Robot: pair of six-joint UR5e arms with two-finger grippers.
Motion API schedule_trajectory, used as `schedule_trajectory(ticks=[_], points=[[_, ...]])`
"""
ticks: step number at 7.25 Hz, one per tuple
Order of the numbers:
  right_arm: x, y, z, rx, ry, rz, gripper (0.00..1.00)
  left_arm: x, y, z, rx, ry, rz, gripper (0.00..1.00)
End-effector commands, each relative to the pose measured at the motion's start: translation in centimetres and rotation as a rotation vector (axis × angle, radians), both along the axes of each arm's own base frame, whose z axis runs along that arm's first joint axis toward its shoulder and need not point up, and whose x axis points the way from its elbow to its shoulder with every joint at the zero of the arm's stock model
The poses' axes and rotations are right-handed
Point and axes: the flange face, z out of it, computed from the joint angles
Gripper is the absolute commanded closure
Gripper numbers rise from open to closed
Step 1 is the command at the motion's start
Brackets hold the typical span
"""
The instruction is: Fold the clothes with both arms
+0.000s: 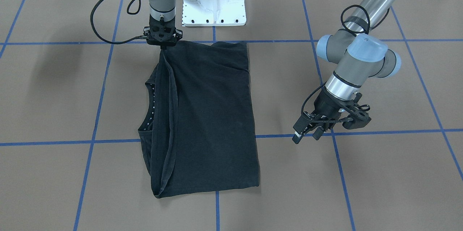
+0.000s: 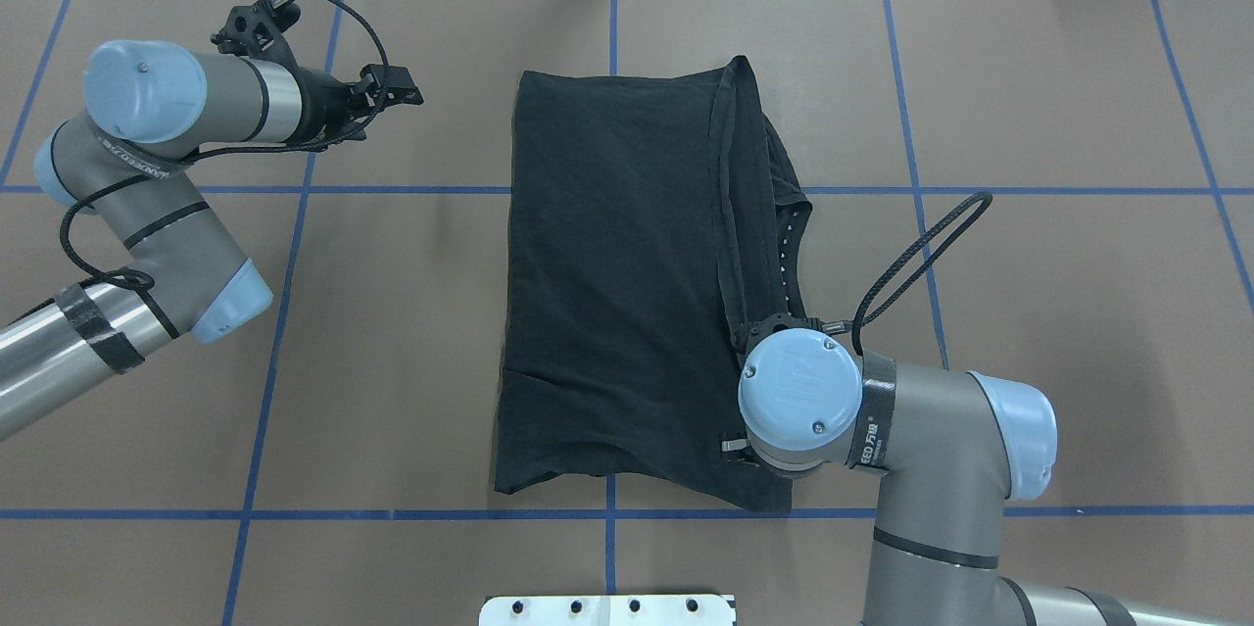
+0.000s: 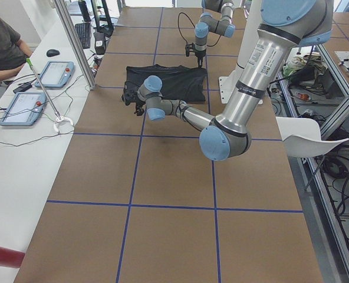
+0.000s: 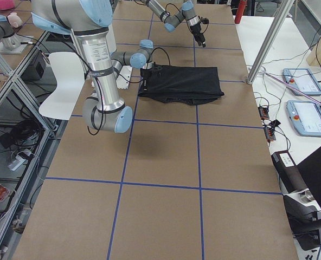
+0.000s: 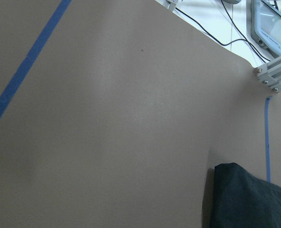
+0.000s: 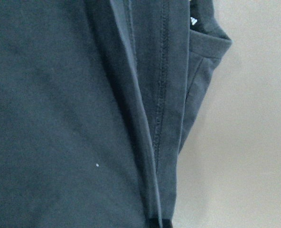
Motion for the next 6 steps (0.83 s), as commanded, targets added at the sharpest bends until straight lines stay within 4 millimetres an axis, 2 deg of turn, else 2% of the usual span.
schedule_trajectory(ticks=[1,2,4,6], points=[[1.1,-2.1,-0.3,0.005,-0.008,0.026,0.0,0.0,0.0,0.1,-0.001,-0.001,0.0,0.0],[1.5,-4.2,-1.9,0.034,-0.034,0.035,0.0,0.0,0.0,0.1,-0.002,-0.001,0.0,0.0],[-0.8,-9.1,-4.0,0.069,-0.02,0.037,0.0,0.1,-0.1,0.3,-0.005,-0.005,0.0,0.0],[-2.7,-13.5,-2.3,0.092,0.029,0.017,0.02,0.2,-0.1,0.4,-0.006,-0.006,0.0,0.0]])
